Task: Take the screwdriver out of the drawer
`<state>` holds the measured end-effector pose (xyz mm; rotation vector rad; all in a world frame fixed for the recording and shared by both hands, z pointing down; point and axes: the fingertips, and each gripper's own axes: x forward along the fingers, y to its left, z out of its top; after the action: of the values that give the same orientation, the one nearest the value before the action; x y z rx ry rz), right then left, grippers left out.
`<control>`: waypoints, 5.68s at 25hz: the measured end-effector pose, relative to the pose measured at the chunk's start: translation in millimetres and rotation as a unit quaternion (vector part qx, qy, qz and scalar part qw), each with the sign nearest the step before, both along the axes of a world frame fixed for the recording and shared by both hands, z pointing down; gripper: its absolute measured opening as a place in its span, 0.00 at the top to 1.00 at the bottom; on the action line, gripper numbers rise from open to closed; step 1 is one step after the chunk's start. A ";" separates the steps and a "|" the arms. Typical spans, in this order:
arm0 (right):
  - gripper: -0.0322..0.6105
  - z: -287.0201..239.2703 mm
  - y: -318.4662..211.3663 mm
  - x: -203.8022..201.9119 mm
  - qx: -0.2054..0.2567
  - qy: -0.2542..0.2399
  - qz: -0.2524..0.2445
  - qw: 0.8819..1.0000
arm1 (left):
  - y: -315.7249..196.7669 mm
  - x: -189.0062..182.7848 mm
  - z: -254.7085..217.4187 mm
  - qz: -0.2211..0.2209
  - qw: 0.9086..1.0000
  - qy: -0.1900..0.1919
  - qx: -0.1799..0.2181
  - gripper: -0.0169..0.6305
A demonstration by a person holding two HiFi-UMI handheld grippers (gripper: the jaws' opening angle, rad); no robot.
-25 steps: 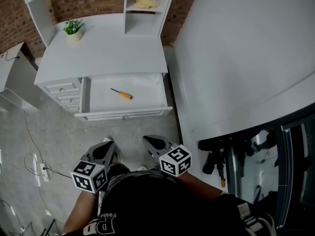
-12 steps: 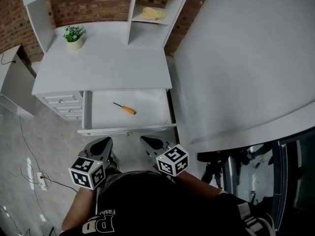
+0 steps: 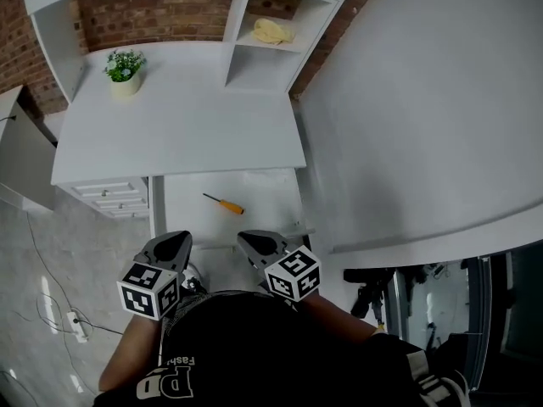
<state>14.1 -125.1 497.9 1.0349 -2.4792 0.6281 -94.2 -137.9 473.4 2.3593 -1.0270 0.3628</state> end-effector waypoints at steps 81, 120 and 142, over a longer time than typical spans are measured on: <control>0.84 339.9 -157.6 17.3 -0.159 0.371 -0.228 0.886 | -90.0 -34.0 167.9 -0.040 0.976 -0.091 -0.193 0.95; 0.84 301.4 -143.9 24.9 -0.255 0.223 -0.062 0.939 | -87.3 -43.7 131.5 0.003 0.988 -0.064 -0.138 0.95; 0.84 172.1 -218.9 58.2 -0.234 -0.042 0.137 0.961 | -122.8 -6.9 110.9 0.060 0.991 -0.065 -0.104 0.95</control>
<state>72.3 -344.1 670.0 1.1772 -2.1046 1.2942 -101.2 -260.7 584.2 2.2369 -0.8600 0.6451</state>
